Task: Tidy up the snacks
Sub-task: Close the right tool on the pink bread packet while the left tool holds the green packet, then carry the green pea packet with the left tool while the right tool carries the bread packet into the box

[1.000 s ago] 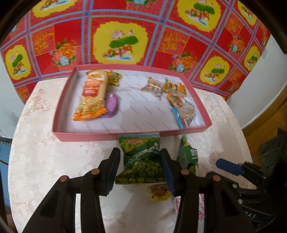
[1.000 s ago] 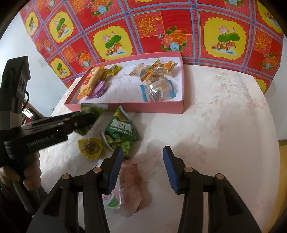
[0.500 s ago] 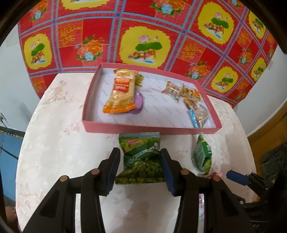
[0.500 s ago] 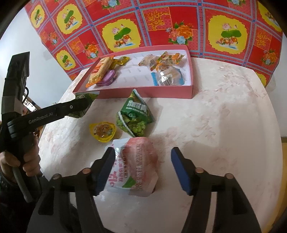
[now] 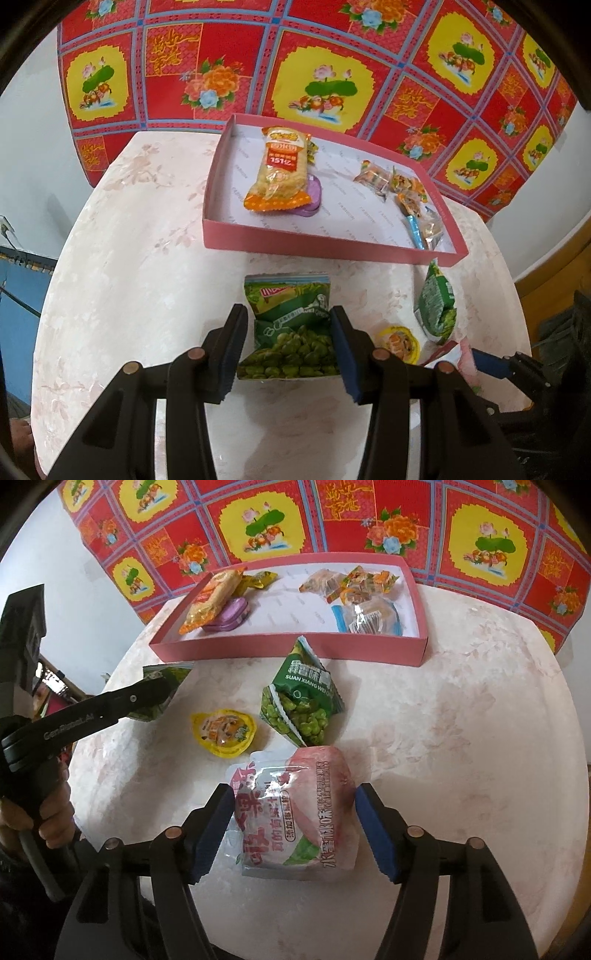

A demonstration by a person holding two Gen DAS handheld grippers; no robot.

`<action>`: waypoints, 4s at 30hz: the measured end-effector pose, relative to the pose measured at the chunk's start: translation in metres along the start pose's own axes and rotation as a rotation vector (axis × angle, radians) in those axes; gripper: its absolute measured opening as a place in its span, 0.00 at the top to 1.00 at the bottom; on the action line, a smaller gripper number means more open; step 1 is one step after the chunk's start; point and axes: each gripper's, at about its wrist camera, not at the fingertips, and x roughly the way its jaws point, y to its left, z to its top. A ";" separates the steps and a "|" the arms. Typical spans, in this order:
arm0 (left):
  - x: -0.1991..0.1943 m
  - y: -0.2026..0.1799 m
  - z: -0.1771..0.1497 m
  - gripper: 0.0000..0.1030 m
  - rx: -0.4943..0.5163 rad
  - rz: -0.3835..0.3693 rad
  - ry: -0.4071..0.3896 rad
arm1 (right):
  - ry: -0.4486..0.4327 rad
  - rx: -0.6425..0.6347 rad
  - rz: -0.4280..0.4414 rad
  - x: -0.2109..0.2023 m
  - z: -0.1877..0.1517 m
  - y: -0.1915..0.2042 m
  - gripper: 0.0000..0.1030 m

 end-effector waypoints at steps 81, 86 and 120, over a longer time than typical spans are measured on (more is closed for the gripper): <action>-0.028 -0.043 0.024 0.53 0.110 0.023 -0.107 | -0.192 0.026 0.078 -0.041 0.048 -0.026 0.34; -0.029 -0.049 0.034 0.53 0.126 0.025 -0.125 | -0.220 0.022 0.066 -0.046 0.064 -0.028 0.34; 0.035 -0.069 0.089 0.53 0.179 0.049 -0.117 | -0.224 0.011 0.047 0.010 0.145 -0.045 0.33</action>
